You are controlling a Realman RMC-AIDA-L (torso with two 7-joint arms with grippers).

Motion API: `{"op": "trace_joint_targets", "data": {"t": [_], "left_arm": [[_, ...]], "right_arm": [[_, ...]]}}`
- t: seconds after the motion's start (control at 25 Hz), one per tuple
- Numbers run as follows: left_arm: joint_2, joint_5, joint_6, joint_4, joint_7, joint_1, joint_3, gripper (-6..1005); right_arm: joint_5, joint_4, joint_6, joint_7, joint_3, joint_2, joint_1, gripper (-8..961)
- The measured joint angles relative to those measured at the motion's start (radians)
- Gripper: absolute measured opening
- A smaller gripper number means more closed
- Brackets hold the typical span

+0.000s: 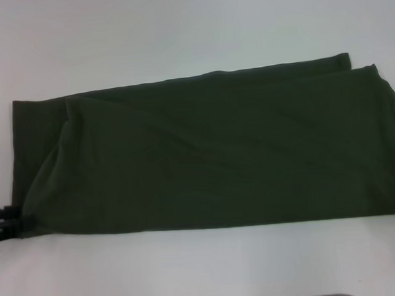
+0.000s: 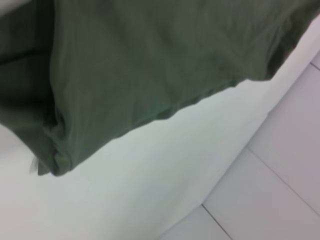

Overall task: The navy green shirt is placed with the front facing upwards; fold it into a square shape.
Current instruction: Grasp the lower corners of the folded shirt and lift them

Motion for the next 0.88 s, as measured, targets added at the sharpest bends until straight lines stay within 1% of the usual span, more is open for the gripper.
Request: {"op": "trace_joint_targets", "data": {"t": [0.08,0.12,0.32,0.36,0.4,0.56,0.64,0.72,0.8,0.88], "left_arm": [[0.000,0.000,0.000,0.005,-0.002,0.000,-0.014,395],[0.000,-0.005,0.000,0.014,-0.002,-0.001,-0.041,436],[0.001,-0.008,-0.006,0.029,-0.001,-0.013,-0.077,634],[0.001,-0.008,-0.008,0.030,0.000,-0.018,-0.086,674],[0.001,-0.008,-0.009,0.031,0.001,-0.022,-0.095,687],[0.001,-0.009,-0.011,0.033,0.004,-0.048,-0.146,737],[0.001,-0.010,-0.014,0.033,0.004,-0.057,-0.156,739],[0.000,-0.011,-0.022,0.033,0.005,-0.068,-0.164,741],[-0.004,-0.012,-0.036,0.033,0.005,-0.081,-0.171,743],[-0.010,-0.012,-0.058,0.032,0.006,-0.096,-0.174,745]], "right_arm": [[0.001,-0.001,-0.014,-0.003,0.022,-0.002,0.000,372],[0.001,-0.001,-0.020,-0.004,0.034,-0.004,0.000,413],[0.002,-0.003,-0.042,-0.011,0.094,-0.009,0.004,621],[0.002,-0.003,-0.047,-0.015,0.108,-0.009,0.005,725],[0.002,-0.006,-0.055,-0.020,0.127,-0.009,0.005,830],[0.002,-0.029,-0.115,-0.039,0.237,-0.010,0.004,897],[0.003,-0.037,-0.145,-0.052,0.297,-0.010,0.004,931],[0.005,-0.040,-0.177,-0.065,0.359,-0.012,0.006,928],[0.005,-0.040,-0.190,-0.069,0.385,-0.015,0.013,925],[0.005,-0.038,-0.190,-0.069,0.389,-0.017,0.027,923]]}}
